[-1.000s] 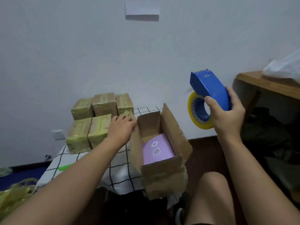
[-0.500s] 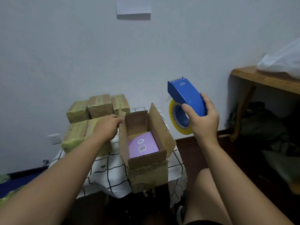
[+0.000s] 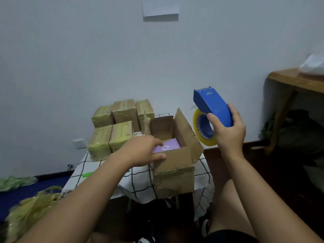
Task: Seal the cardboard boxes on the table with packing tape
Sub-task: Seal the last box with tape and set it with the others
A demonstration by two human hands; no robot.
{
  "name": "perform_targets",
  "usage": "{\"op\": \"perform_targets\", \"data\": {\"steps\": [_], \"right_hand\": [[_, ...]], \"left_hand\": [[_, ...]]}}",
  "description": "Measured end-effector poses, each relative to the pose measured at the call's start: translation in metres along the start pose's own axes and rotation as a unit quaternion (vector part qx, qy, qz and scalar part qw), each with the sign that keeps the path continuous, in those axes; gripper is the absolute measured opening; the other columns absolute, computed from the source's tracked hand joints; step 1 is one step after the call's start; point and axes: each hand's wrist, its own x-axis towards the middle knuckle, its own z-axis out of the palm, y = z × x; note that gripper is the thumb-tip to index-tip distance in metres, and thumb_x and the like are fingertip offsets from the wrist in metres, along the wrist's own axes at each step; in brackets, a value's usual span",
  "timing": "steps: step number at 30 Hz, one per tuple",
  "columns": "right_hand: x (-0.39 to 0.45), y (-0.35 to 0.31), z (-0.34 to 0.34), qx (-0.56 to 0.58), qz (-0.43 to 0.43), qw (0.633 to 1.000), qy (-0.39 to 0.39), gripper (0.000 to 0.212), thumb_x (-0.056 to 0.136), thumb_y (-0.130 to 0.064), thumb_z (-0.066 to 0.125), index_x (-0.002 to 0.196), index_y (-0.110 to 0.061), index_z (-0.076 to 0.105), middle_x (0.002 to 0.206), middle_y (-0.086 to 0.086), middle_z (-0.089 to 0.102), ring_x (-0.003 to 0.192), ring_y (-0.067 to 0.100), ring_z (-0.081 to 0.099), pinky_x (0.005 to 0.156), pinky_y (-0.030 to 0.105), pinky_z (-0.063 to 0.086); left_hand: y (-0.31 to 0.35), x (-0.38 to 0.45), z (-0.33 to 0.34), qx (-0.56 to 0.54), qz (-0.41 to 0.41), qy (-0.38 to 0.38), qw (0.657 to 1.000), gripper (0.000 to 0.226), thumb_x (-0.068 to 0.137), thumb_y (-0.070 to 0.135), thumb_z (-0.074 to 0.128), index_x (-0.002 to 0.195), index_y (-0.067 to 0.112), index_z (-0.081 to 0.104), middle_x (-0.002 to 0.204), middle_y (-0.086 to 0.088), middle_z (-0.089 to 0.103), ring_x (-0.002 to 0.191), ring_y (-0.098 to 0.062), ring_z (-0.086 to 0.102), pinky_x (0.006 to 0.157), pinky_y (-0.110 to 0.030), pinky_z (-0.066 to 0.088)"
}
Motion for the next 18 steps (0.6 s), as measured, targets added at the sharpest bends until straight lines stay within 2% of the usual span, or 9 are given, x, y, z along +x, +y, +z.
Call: {"op": "perform_targets", "data": {"steps": [2,5,7,9,11,12,14,15,18], "right_hand": [[-0.002,0.002,0.002,-0.002,0.002,1.0,-0.003,0.068,0.081,-0.036,0.081,0.141,-0.02,0.052,0.132,-0.01,0.055,0.119,0.009,0.054,0.098,0.028,0.05],[-0.006,0.006,0.006,-0.002,0.008,1.0,-0.007,0.068,0.082,-0.036,0.081,0.141,-0.02,0.052,0.133,-0.008,0.055,0.12,0.01,0.054,0.099,0.031,0.052],[-0.007,0.009,0.009,0.002,0.018,1.0,-0.01,0.069,0.081,-0.037,0.081,0.142,-0.02,0.052,0.136,-0.006,0.055,0.122,0.012,0.054,0.101,0.035,0.052],[-0.007,0.012,0.013,0.008,0.024,1.0,-0.016,0.07,0.081,-0.038,0.08,0.142,-0.02,0.052,0.136,-0.006,0.055,0.122,0.012,0.055,0.101,0.038,0.053],[-0.008,0.013,0.017,0.016,0.03,0.999,-0.028,0.07,0.081,-0.038,0.08,0.142,-0.021,0.051,0.136,-0.006,0.056,0.121,0.013,0.056,0.1,0.039,0.054],[-0.009,0.013,0.02,0.021,0.032,0.999,-0.036,0.069,0.081,-0.038,0.08,0.142,-0.021,0.051,0.135,-0.006,0.055,0.121,0.013,0.056,0.099,0.039,0.054],[-0.011,0.014,0.024,0.025,0.034,0.998,-0.051,0.069,0.082,-0.037,0.08,0.143,-0.021,0.051,0.136,-0.006,0.055,0.121,0.014,0.056,0.099,0.038,0.054],[-0.012,0.014,0.026,0.027,0.035,0.998,-0.055,0.069,0.083,-0.036,0.079,0.143,-0.021,0.05,0.136,-0.006,0.055,0.121,0.014,0.056,0.099,0.037,0.054],[-0.014,0.015,0.029,0.036,0.041,0.997,-0.06,0.068,0.083,-0.035,0.079,0.144,-0.021,0.05,0.135,-0.006,0.055,0.12,0.013,0.056,0.098,0.034,0.055]], "left_hand": [[-0.003,0.001,0.01,0.005,-0.029,0.039,0.999,0.066,0.086,0.063,0.058,0.144,0.036,0.043,0.147,0.007,0.043,0.133,-0.016,0.039,0.103,-0.036,0.042],[0.001,0.004,0.021,-0.048,-0.094,0.027,0.994,0.085,0.081,0.057,0.068,0.152,0.038,0.024,0.161,0.003,0.016,0.144,-0.025,0.021,0.109,-0.043,0.039],[0.004,0.008,0.023,-0.135,-0.131,0.007,0.982,0.101,0.077,0.051,0.075,0.155,0.037,0.013,0.163,0.001,0.005,0.145,-0.026,0.023,0.108,-0.043,0.04],[0.008,0.012,0.022,-0.211,-0.143,-0.009,0.967,0.113,0.076,0.044,0.08,0.156,0.035,0.0,0.164,0.0,-0.003,0.145,-0.022,0.026,0.108,-0.036,0.038],[0.013,0.016,0.021,-0.244,-0.15,-0.012,0.958,0.12,0.076,0.038,0.08,0.155,0.033,-0.01,0.164,-0.003,-0.009,0.146,-0.02,0.026,0.105,-0.032,0.036],[0.016,0.018,0.021,-0.252,-0.157,-0.006,0.955,0.121,0.078,0.035,0.079,0.154,0.033,-0.014,0.164,-0.005,-0.013,0.144,-0.022,0.032,0.102,-0.032,0.039],[0.02,0.022,0.022,-0.251,-0.171,0.009,0.953,0.118,0.081,0.031,0.074,0.153,0.033,-0.019,0.163,-0.01,-0.015,0.129,-0.027,0.05,0.093,-0.033,0.047],[0.021,0.023,0.024,-0.24,-0.171,0.012,0.955,0.115,0.083,0.032,0.071,0.153,0.031,-0.02,0.163,-0.012,-0.011,0.127,-0.028,0.052,0.092,-0.034,0.048],[0.019,0.027,0.026,-0.213,-0.169,-0.002,0.962,0.103,0.088,0.04,0.062,0.155,0.022,-0.015,0.164,-0.012,0.003,0.146,-0.026,0.028,0.108,-0.039,0.038]]}}
